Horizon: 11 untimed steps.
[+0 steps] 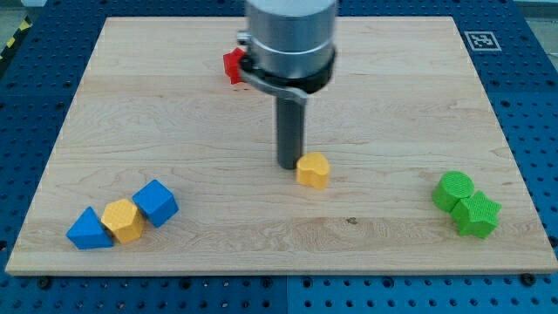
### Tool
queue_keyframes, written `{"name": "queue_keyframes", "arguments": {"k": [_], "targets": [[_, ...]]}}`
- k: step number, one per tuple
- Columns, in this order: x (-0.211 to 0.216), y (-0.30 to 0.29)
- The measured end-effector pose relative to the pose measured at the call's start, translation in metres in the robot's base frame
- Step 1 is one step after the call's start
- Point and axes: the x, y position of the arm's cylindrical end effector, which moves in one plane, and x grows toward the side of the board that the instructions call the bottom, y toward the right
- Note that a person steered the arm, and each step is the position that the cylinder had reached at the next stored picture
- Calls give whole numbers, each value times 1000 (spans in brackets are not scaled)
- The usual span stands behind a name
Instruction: Move the yellow heart towards green circle
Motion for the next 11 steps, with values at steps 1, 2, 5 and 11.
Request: {"name": "queue_keyframes", "arguments": {"k": [1, 2, 5, 11], "targets": [[3, 36], [9, 45], [36, 8], [53, 147]]}}
